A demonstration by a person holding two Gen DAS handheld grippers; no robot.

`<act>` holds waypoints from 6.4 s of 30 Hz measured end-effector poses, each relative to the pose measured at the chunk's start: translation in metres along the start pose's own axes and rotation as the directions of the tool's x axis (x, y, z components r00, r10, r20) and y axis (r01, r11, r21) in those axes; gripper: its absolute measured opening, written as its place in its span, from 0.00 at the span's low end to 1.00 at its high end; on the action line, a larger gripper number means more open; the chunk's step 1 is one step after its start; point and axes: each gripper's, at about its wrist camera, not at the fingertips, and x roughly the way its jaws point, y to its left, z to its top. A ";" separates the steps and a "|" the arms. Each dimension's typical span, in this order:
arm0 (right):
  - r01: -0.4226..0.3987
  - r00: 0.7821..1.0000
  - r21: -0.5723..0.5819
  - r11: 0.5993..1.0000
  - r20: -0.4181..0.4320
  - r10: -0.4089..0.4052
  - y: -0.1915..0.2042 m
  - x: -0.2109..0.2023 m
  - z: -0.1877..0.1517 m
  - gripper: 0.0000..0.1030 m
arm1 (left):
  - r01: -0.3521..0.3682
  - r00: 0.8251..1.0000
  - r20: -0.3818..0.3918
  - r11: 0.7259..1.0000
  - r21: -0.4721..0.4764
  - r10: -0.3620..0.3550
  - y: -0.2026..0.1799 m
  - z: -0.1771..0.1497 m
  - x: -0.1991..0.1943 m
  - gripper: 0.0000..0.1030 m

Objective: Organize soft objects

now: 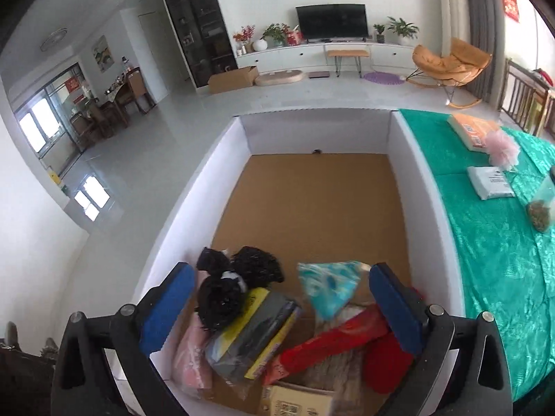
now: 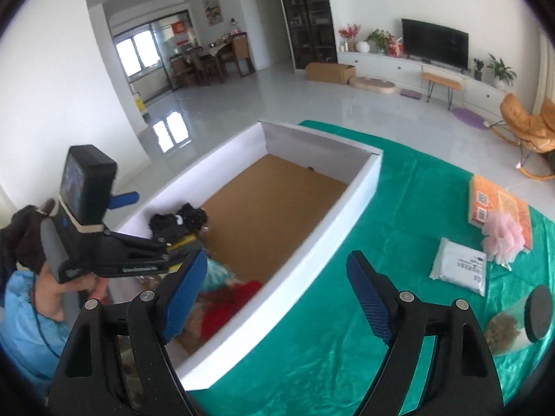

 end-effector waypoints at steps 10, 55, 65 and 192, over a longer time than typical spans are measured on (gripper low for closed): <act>0.477 0.873 0.140 0.868 -0.190 -0.449 -0.136 0.008 -0.188 0.82 | 0.454 0.891 -0.034 0.887 0.081 -0.453 -0.170 -0.010 -0.015 0.97; 0.491 0.871 0.379 0.784 -0.203 -0.447 -0.187 -0.016 -0.229 0.85 | 0.333 0.941 -0.104 0.933 0.137 -0.321 -0.286 -0.031 0.097 1.00; 0.491 0.871 0.379 0.784 -0.203 -0.447 -0.187 -0.016 -0.229 0.85 | 0.333 0.941 -0.104 0.933 0.137 -0.321 -0.286 -0.031 0.097 1.00; 0.287 0.941 0.132 0.949 -0.225 -0.253 -0.281 0.000 0.022 0.84 | 0.313 0.948 -0.108 0.942 0.121 -0.301 -0.273 -0.009 0.118 1.00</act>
